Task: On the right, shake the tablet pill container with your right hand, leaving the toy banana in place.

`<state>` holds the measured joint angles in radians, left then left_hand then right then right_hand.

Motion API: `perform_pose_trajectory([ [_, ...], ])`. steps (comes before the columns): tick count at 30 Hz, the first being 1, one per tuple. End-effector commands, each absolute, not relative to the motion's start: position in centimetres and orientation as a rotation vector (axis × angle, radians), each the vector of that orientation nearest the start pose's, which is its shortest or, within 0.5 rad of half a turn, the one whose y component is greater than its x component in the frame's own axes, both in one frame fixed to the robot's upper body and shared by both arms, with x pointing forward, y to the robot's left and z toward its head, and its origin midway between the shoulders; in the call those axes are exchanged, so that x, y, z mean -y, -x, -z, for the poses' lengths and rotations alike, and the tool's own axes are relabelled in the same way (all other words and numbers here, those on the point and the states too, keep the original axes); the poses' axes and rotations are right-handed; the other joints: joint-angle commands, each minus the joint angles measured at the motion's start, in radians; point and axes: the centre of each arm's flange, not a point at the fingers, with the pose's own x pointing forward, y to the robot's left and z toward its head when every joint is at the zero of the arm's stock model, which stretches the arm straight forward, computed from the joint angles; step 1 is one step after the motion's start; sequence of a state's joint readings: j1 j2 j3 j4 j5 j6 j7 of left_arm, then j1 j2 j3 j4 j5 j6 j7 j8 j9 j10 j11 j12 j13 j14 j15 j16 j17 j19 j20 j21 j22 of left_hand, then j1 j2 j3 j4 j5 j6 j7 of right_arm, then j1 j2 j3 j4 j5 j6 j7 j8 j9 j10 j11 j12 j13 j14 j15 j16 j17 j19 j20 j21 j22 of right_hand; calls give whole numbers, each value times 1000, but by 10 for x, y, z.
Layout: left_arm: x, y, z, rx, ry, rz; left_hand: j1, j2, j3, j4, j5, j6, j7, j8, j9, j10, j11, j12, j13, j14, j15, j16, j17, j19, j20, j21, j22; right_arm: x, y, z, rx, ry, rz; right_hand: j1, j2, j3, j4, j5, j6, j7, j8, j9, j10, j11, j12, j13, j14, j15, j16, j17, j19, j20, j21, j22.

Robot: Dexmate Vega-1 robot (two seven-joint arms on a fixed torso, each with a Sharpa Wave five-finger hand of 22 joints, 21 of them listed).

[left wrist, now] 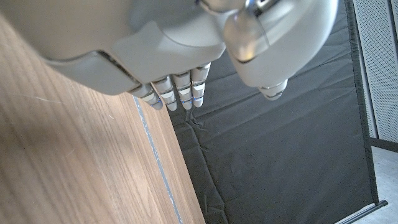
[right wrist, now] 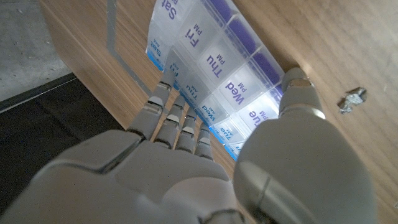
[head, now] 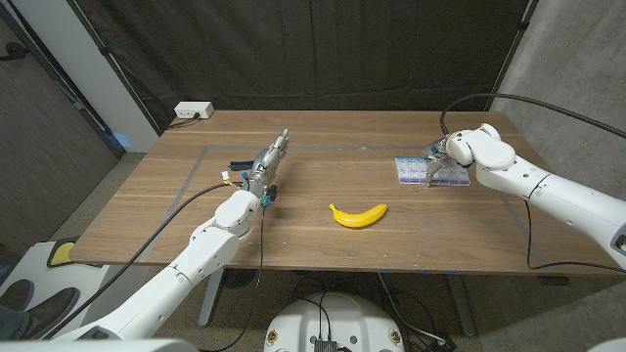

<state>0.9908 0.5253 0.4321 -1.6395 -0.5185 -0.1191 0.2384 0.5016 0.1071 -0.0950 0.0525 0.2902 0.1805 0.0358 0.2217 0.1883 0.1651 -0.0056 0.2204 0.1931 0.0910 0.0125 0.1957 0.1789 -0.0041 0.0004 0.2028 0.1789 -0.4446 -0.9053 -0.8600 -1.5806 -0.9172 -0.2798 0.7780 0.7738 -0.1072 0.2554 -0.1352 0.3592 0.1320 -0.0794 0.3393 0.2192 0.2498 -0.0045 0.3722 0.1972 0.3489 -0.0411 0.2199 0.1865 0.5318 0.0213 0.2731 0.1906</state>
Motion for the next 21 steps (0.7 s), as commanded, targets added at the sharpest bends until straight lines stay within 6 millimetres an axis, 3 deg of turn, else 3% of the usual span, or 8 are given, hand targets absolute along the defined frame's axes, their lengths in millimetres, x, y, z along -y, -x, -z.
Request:
perform_pose_trajectory([
  [1,-213,-607,51,540,-11,169,8,-4,-6,-1,0,6,-3,-1,3,-6,-5,-5,2,5,-4,-3,6,1,-2,1,4,319,-649,-7,-183,2036,-120,48,61,13,4,-3,198,-92,62,28,243,-146,51,20,78,-81,10,1,23,-10,-5,0],
  [3,-212,-607,51,541,-10,171,9,-4,-7,-1,0,5,-4,-2,3,-8,-4,-6,2,4,-4,-4,6,1,-3,1,4,319,-649,-7,-170,2035,-116,56,67,17,2,-10,239,-98,83,38,292,-157,66,25,112,-92,14,1,37,-21,-4,1],
  [7,-212,-607,51,541,-4,174,9,-4,-7,-1,-1,6,-5,-3,3,-11,-4,-8,2,3,-4,-4,6,1,-3,1,4,319,-647,-8,-149,2032,-102,72,80,27,-2,-20,261,-101,97,47,346,-170,83,29,160,-113,22,1,52,-32,-3,1],
  [21,-213,-608,49,541,-3,185,11,-3,-9,-1,-3,9,-1,-4,3,-8,-1,-8,2,9,-7,-3,5,3,-13,2,4,321,-627,-29,-57,2002,26,81,90,35,-3,-29,271,-107,104,52,347,-174,79,31,178,-119,21,2,71,-43,2,2],
])
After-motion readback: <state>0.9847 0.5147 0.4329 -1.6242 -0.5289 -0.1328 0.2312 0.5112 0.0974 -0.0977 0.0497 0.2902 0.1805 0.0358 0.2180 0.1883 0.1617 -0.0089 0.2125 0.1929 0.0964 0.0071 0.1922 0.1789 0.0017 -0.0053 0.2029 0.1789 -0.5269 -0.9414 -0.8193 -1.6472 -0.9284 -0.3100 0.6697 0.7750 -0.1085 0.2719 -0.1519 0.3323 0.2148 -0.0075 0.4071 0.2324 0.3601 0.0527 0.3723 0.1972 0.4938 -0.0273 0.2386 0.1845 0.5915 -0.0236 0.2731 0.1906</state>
